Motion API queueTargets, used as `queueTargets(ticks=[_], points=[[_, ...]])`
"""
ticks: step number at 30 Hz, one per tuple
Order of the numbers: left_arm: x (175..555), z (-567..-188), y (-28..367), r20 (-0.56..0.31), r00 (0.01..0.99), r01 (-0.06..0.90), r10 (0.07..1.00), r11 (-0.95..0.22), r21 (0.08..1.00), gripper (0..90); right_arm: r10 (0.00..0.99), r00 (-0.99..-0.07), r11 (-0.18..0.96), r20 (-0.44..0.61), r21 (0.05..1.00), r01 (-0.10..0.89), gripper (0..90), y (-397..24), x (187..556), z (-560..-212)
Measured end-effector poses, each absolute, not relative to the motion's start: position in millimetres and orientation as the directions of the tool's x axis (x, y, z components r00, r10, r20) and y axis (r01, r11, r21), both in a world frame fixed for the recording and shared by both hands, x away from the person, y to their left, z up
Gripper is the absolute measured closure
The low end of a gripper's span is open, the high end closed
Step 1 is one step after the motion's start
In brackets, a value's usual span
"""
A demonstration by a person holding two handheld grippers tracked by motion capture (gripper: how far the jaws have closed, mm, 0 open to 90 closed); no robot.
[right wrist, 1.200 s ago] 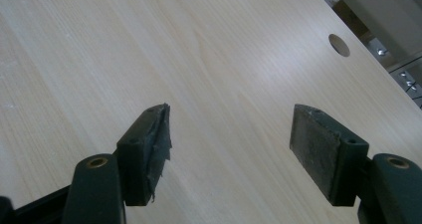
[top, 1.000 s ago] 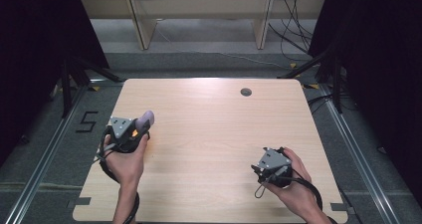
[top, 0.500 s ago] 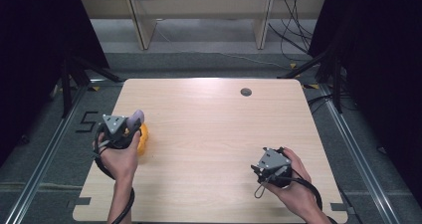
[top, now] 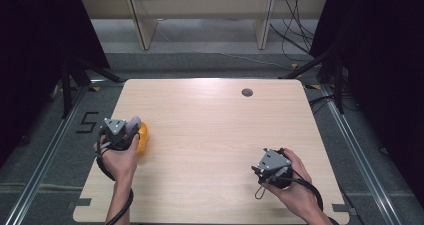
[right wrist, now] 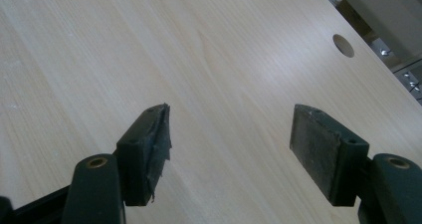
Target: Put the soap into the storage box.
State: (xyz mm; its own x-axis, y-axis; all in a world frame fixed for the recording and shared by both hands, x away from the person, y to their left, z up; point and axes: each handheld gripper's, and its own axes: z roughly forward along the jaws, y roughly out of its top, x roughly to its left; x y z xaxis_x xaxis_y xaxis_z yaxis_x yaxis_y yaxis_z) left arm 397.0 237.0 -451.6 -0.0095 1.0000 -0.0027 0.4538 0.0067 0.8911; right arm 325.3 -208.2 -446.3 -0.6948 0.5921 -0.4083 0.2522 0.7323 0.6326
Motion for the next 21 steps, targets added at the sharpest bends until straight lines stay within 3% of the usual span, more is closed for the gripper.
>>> queueTargets(ticks=[21], points=[[402, -470, 234, 0.001, -0.004, 0.492, 1.000, 0.001, 0.871, 58.8, 0.594, -0.694, 0.730, -0.407, 0.635, 0.253, 33.0, -207, 325, -447]])
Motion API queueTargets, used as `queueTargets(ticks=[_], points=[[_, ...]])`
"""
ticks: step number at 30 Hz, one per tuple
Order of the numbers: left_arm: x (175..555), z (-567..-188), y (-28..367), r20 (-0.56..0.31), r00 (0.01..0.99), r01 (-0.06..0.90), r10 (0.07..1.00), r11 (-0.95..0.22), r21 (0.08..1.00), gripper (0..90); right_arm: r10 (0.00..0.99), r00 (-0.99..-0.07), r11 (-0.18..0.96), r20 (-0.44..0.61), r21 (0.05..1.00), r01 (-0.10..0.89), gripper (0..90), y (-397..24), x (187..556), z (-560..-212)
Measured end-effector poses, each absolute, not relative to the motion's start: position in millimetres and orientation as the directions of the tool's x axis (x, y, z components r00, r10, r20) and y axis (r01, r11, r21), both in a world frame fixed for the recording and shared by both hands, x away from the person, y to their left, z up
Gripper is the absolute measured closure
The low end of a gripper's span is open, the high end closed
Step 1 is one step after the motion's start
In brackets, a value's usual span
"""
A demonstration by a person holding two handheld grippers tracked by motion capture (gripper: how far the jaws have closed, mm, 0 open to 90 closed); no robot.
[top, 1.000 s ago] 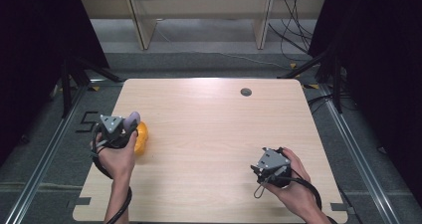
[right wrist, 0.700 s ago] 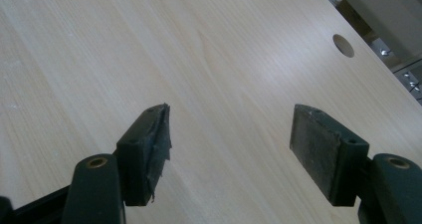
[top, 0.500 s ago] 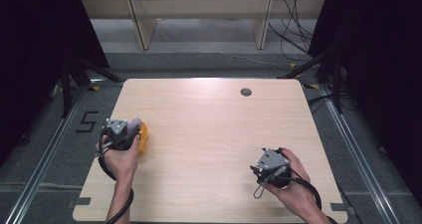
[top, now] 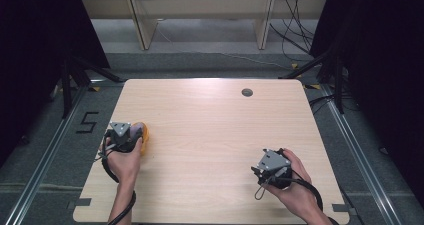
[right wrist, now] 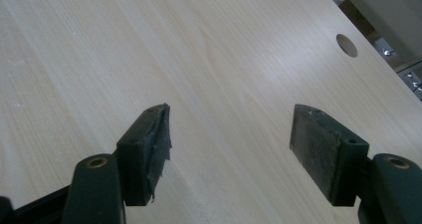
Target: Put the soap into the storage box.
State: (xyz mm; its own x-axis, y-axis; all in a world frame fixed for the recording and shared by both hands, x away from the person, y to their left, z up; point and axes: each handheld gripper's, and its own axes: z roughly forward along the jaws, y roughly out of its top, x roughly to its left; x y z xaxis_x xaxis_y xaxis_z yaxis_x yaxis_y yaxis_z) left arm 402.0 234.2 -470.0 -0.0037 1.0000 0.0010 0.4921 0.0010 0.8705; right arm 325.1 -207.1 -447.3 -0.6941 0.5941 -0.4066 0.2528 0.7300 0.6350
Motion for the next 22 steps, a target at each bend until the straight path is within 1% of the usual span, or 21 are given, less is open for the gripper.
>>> queueTargets(ticks=[3, 6, 7, 11, 13, 16, 18, 20, 22], points=[[401, -469, 234, 0.004, 0.002, 0.507, 1.000, -0.005, 0.862, 58.7, 0.593, -0.695, 0.730, -0.407, 0.635, 0.252, 33.0, -207, 325, -447], [400, -469, 234, -0.013, 0.004, 0.529, 1.000, 0.009, 0.848, 58.3, 0.593, -0.695, 0.731, -0.406, 0.634, 0.253, 33.0, -207, 325, -447], [399, -468, 235, -0.016, 0.007, 0.538, 1.000, 0.010, 0.843, 56.9, 0.593, -0.695, 0.732, -0.406, 0.632, 0.254, 33.0, -207, 325, -447], [393, -456, 238, -0.046, 0.004, 0.545, 0.999, 0.036, 0.838, 43.4, 0.574, -0.707, 0.744, -0.414, 0.625, 0.238, 32.8, -207, 325, -447], [389, -445, 241, -0.057, 0.008, 0.529, 0.998, 0.044, 0.847, 39.4, 0.587, -0.702, 0.736, -0.403, 0.628, 0.254, 32.8, -207, 325, -448], [387, -430, 246, -0.091, 0.037, 0.532, 0.995, 0.057, 0.845, 38.0, 0.587, -0.705, 0.735, -0.398, 0.628, 0.257, 32.7, -207, 325, -448], [388, -423, 249, -0.098, 0.060, 0.538, 0.993, 0.050, 0.841, 38.0, 0.587, -0.703, 0.735, -0.402, 0.628, 0.255, 32.7, -208, 325, -448], [389, -418, 253, -0.105, 0.080, 0.554, 0.991, 0.043, 0.831, 38.5, 0.579, -0.706, 0.739, -0.408, 0.628, 0.243, 32.9, -208, 325, -447], [388, -415, 256, -0.131, 0.101, 0.577, 0.986, 0.049, 0.815, 38.7, 0.582, -0.708, 0.734, -0.399, 0.632, 0.248, 33.6, -209, 325, -446]])
